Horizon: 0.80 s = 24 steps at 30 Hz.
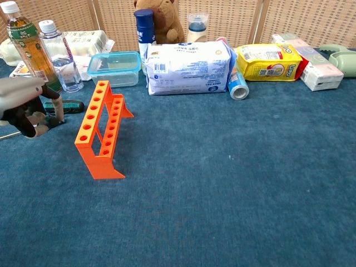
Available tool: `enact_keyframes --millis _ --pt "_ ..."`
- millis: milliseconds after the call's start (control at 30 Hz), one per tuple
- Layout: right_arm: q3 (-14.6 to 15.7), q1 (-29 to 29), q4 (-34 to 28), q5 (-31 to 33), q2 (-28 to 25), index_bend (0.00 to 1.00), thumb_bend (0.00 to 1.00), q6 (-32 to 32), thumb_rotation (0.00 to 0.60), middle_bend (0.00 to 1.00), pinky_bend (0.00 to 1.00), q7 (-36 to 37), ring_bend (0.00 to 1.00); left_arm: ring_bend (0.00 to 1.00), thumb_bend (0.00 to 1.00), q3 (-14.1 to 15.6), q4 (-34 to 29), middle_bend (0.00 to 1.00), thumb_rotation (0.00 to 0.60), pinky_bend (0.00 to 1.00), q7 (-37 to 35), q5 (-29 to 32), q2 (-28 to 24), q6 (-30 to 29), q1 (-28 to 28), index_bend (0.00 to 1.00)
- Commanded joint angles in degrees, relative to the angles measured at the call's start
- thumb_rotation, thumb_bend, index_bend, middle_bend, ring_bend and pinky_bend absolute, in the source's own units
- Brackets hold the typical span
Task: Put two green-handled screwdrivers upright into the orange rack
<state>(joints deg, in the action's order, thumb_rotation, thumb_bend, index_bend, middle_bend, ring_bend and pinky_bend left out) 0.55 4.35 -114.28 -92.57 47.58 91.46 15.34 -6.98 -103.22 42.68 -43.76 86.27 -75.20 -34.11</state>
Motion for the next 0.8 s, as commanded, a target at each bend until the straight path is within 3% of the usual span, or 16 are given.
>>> enact_keyframes --millis 33,400,533,667,800 --pt "-0.04 -0.07 -0.03 0.18 0.13 0.07 0.12 -0.13 0.6 0.28 0.02 -0.27 0.26 0.8 0.45 0.46 -4.47 0.89 0.6 0.83 -2.77 -3.48 -3.92 -0.66 1.44 0.54" --pt "-0.01 -0.31 -0.33 0.59 0.85 0.07 0.11 -0.69 0.6 0.28 0.02 -2.13 0.26 0.8 0.45 2.84 -15.32 0.89 0.6 0.83 -11.82 -14.34 -14.87 -1.23 5.69 0.54" --pt "0.0 -0.42 -0.39 0.7 1.21 0.07 0.12 -0.94 0.6 0.28 0.02 -3.07 0.26 0.8 0.45 4.4 -20.33 0.89 0.6 0.83 -20.55 -21.94 -21.75 -1.8 9.12 0.54" --pt "0.02 -0.49 -0.53 0.76 1.49 0.07 0.12 -1.11 0.6 0.28 0.02 -3.77 0.26 0.8 0.45 6.17 -21.67 0.89 0.6 0.83 -26.8 -27.54 -26.51 -1.36 11.23 0.54" --pt "0.06 -0.67 -0.65 0.92 1.97 0.07 0.12 -1.57 0.6 0.28 0.02 -4.95 0.26 0.8 0.45 7.8 -22.29 0.89 0.6 0.83 -38.08 -33.99 -31.91 0.52 13.0 0.54"
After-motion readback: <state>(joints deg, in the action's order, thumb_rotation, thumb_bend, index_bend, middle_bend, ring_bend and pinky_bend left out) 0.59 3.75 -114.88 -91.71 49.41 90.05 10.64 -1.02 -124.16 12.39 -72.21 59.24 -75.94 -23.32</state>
